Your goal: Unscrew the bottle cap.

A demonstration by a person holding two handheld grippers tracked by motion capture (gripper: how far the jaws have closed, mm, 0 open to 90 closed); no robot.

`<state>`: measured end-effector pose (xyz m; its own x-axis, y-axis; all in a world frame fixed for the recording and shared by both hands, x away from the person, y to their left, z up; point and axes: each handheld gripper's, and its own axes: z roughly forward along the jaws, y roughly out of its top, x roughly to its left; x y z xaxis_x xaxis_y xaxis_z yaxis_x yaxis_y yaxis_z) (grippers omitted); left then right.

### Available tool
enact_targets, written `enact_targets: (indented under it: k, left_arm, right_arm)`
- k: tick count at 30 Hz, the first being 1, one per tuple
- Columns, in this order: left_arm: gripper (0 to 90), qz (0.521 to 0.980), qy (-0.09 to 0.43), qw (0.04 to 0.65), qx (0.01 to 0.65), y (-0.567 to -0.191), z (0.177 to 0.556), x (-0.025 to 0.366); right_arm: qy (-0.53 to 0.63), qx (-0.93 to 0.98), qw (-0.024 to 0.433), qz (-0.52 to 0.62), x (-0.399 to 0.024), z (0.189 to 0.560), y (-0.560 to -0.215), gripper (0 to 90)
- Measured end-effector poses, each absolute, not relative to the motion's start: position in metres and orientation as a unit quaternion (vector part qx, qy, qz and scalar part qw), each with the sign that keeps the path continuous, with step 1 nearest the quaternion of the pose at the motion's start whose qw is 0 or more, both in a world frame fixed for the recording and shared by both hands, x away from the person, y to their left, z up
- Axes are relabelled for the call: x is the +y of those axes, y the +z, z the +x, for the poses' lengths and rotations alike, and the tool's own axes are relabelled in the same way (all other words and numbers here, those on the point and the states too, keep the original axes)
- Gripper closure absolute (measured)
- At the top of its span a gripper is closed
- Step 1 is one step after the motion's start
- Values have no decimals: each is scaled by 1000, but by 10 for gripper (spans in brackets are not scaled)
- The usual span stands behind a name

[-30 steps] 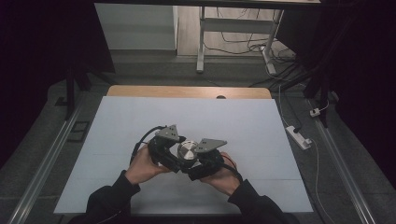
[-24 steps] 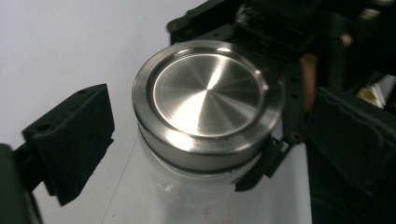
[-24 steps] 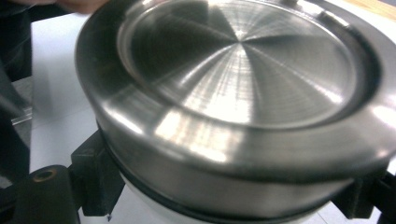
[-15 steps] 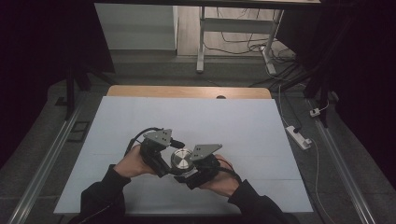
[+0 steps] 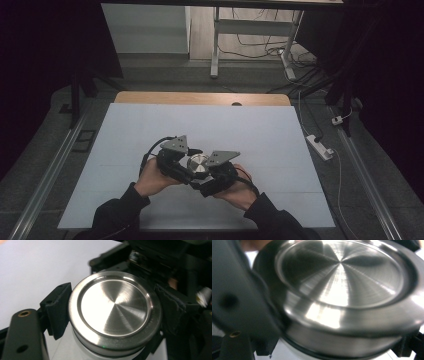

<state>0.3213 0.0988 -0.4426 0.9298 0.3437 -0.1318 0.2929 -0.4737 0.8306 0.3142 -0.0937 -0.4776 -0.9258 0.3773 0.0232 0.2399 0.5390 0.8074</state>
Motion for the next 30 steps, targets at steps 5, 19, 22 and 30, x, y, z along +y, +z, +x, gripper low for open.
enact_targets:
  k: [5,19,22,30]
  left_arm:
    - [190,847,62,475,231,-445,317,86]
    - [55,886,0,456,89,-435,325,112]
    - [100,887,-10,456,73,-437,325,111]
    - [191,881,10,464,95,-435,322,106]
  right_arm:
    - [439,869,86,210,-98,320,-480,148]
    - [454,878,58,141,-95,313,-478,148]
    - [456,881,52,116,-92,308,-477,148]
    - [456,878,63,127,-92,308,-475,148]
